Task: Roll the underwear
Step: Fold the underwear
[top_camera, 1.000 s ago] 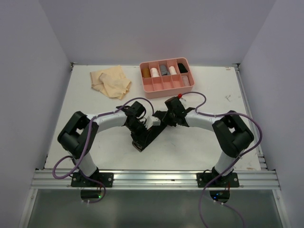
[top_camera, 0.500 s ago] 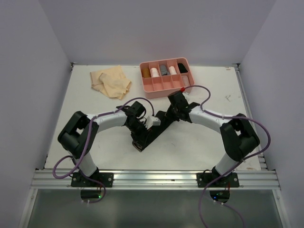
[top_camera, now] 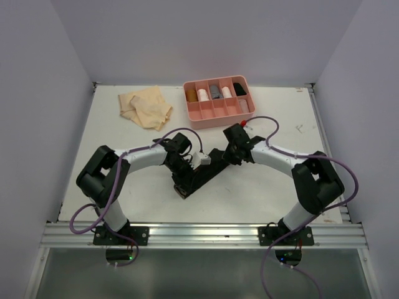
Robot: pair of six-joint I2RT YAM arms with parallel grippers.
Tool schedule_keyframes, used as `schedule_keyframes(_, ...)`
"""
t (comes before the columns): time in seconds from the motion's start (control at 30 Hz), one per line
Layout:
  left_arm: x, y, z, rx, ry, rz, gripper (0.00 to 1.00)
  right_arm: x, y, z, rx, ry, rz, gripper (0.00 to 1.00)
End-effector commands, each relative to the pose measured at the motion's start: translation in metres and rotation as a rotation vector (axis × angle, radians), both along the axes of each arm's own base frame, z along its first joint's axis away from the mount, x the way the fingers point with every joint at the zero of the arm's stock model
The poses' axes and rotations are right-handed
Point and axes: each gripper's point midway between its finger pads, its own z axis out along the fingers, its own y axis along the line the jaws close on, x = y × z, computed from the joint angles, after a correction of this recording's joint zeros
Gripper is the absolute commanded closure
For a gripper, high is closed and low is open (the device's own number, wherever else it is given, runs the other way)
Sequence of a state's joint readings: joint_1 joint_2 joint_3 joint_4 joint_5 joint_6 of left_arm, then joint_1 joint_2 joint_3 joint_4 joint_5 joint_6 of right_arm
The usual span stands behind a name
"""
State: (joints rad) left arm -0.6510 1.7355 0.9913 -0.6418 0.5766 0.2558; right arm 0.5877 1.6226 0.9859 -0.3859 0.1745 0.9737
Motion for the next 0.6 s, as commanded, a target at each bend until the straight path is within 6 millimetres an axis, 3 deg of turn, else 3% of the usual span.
schedule_keyframes(0.0, -0.020, 0.045, -0.036, 0.216, 0.040, -0.048, 0.84, 0.002, -0.015, -0.020, -0.088, 0.028, -0.009, 1.00)
schedule_keyframes(0.17, -0.015, 0.042, -0.024, 0.192, 0.000, -0.061, 0.87, 0.007, -0.014, -0.041, -0.135, 0.063, 0.011, 1.00)
schedule_keyframes(0.4, -0.006, 0.046, -0.002, 0.188, -0.102, -0.129, 0.95, 0.010, -0.015, -0.049, -0.165, 0.078, 0.032, 1.00)
schedule_keyframes(0.57, -0.008, 0.048, 0.002, 0.202, -0.153, -0.181, 0.96, 0.009, -0.015, -0.050, -0.168, 0.079, 0.033, 1.00)
